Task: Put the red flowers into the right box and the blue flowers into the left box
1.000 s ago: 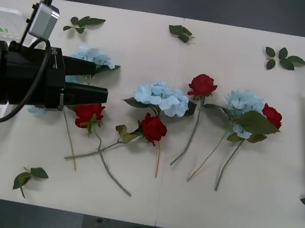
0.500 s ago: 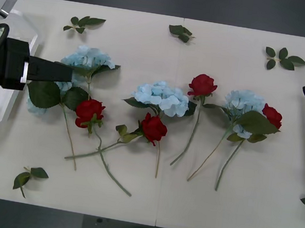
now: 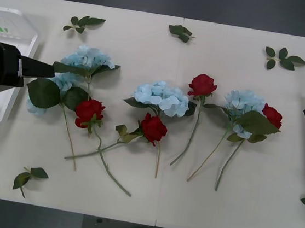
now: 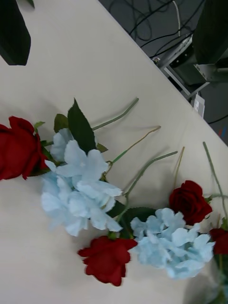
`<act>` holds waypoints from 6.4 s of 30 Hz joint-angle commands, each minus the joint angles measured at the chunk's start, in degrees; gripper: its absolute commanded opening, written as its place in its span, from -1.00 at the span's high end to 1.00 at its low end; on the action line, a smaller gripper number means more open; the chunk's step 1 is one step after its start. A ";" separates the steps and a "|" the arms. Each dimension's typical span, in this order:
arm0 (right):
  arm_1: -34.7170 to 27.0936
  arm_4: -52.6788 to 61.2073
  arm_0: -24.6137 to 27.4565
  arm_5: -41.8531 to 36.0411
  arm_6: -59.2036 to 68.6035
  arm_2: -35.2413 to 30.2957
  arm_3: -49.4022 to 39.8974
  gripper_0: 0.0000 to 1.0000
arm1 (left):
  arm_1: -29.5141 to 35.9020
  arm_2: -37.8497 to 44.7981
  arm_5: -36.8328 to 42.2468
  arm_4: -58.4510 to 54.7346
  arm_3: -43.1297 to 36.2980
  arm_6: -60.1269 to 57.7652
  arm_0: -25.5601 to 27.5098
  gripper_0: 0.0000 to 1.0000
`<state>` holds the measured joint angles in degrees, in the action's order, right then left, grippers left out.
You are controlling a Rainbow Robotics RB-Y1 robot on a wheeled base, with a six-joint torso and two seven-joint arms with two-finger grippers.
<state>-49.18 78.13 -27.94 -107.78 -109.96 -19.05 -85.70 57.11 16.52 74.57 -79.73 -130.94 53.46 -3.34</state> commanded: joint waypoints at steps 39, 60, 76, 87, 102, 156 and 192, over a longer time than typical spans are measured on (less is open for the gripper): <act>-1.36 -29.44 10.19 24.45 67.60 28.99 -19.51 -1.00 | 2.13 -24.78 2.07 30.78 13.25 -16.64 -6.94 -1.00; 7.43 -45.09 10.27 24.98 70.15 36.90 -18.80 -1.00 | -3.49 -40.69 -3.29 35.70 33.90 -16.64 -22.41 -1.00; 11.65 -51.68 10.19 29.29 70.15 40.59 -13.35 -1.00 | -7.36 -50.44 -7.16 34.82 46.39 -18.31 -31.64 -1.00; 13.06 -53.17 10.19 33.16 69.88 41.73 -10.10 -1.00 | -7.54 -54.13 -7.16 35.96 47.53 -18.48 -33.57 -1.00; 13.50 -53.70 10.19 33.42 70.32 42.43 -9.57 1.00 | -8.15 -57.91 -9.97 36.14 50.43 -18.92 -35.24 -1.00; 7.87 -45.97 8.87 0.90 45.54 -0.28 -29.00 1.00 | 5.03 -36.38 5.15 38.78 38.74 -2.31 -35.24 1.00; 0.31 -47.02 2.98 28.67 0.80 -10.39 16.09 1.00 | 10.04 -31.46 -16.56 34.56 73.81 33.46 -35.15 -0.25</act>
<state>-46.91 30.36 -24.00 -80.72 -105.93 -29.85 -70.66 64.68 -15.57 58.39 -44.78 -56.16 85.05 -37.50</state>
